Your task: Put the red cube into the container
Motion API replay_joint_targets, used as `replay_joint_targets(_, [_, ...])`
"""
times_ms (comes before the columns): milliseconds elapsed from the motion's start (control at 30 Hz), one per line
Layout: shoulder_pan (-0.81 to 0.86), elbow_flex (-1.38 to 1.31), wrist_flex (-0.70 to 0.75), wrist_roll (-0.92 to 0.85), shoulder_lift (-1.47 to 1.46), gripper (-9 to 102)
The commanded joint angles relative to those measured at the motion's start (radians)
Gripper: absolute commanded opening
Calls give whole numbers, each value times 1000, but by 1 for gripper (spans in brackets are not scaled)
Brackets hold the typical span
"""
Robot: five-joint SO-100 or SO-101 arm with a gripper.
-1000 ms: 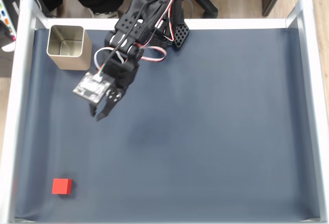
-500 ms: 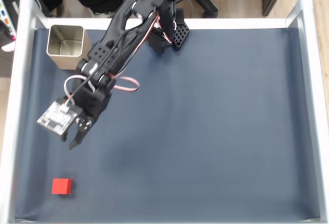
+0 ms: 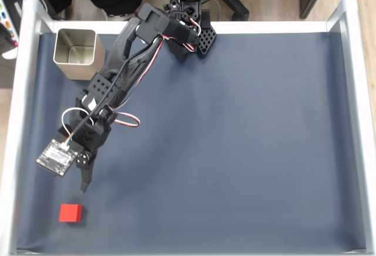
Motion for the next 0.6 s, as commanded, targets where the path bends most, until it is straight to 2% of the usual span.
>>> replay_joint_targets(0, [0, -57, -110, 6, -20, 31])
replay_joint_targets(100, [0, -72, -204, 14, -77, 33])
replay_joint_targets(567, [2, -198, -420, 46, -308, 35])
